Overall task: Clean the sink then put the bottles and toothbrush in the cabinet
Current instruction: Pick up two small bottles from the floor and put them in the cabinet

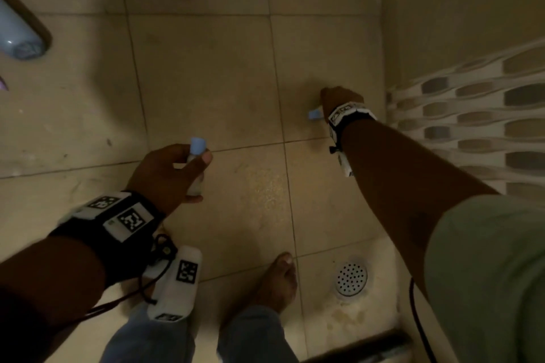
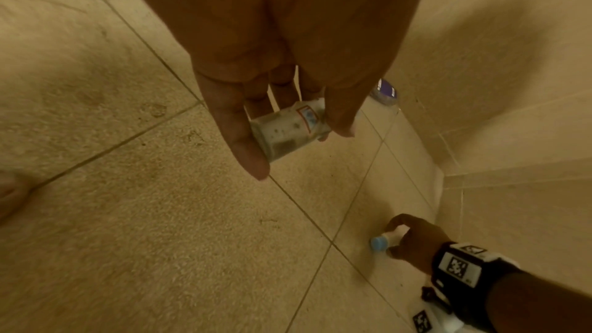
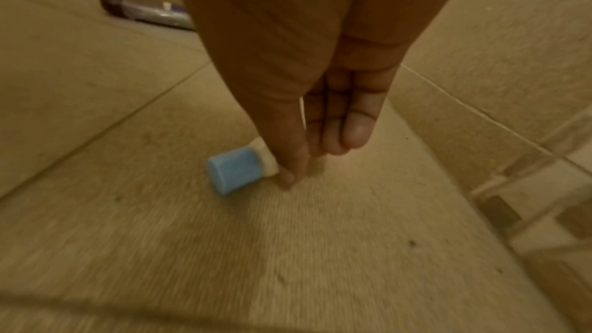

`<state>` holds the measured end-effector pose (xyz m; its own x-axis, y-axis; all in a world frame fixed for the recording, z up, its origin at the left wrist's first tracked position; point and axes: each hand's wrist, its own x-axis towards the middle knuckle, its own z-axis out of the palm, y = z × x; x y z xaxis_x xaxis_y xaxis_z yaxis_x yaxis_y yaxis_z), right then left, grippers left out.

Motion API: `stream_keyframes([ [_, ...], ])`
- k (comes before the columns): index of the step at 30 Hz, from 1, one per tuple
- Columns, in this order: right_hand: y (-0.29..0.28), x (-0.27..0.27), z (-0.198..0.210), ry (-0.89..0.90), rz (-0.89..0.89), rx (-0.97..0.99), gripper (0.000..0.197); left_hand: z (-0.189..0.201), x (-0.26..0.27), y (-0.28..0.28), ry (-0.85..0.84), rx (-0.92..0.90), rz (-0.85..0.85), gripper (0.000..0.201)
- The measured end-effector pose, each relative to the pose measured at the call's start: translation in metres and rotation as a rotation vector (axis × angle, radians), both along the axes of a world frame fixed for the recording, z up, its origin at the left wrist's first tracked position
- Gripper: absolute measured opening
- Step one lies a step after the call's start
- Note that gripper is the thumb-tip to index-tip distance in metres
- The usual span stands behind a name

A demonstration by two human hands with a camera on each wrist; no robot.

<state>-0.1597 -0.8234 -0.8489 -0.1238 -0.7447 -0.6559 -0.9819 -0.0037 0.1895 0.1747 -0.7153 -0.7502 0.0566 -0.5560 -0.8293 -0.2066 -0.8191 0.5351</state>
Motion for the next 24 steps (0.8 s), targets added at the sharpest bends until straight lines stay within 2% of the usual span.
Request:
stream_keyframes([
  [2,0.024,0.007,0.006,-0.013,0.000,0.067,0.042,0.013,-0.002,-0.001,0.004,-0.043,-0.014,0.033],
  [4,0.052,0.017,0.017,-0.108,-0.126,0.128,0.057,0.030,-0.002,-0.003,0.025,-0.092,-0.010,0.018],
  [5,0.065,0.023,0.025,-0.185,-0.191,0.132,0.058,0.040,-0.002,-0.003,0.045,-0.104,-0.005,0.012],
  [7,0.093,0.041,0.054,-0.360,-0.297,0.103,0.047,0.067,-0.004,-0.003,0.088,-0.112,-0.009,0.012],
  [9,0.114,0.064,0.100,-0.558,-0.473,0.064,0.035,0.107,-0.006,-0.004,0.121,-0.117,-0.016,0.017],
  [12,0.133,0.087,0.203,-0.942,-1.009,-0.023,0.023,0.185,-0.014,-0.005,0.178,-0.129,-0.059,0.021],
  [14,0.139,0.097,0.284,-1.164,-1.266,-0.068,0.018,0.251,-0.017,-0.007,0.205,-0.145,-0.079,0.024],
  [18,0.148,0.107,0.449,-1.521,-1.463,-0.182,0.037,0.390,-0.020,-0.014,0.249,-0.255,-0.109,0.031],
  [20,0.158,0.113,0.512,-1.723,-1.543,-0.198,0.044,0.447,-0.020,-0.015,0.250,-0.290,-0.138,0.032],
  [22,0.169,0.122,0.583,-1.871,-1.597,-0.210,0.034,0.510,-0.018,-0.015,0.270,-0.300,-0.155,0.034],
  [24,0.183,0.132,0.642,-1.919,-1.639,-0.233,0.017,0.564,-0.015,-0.012,0.296,-0.346,-0.195,0.034],
])
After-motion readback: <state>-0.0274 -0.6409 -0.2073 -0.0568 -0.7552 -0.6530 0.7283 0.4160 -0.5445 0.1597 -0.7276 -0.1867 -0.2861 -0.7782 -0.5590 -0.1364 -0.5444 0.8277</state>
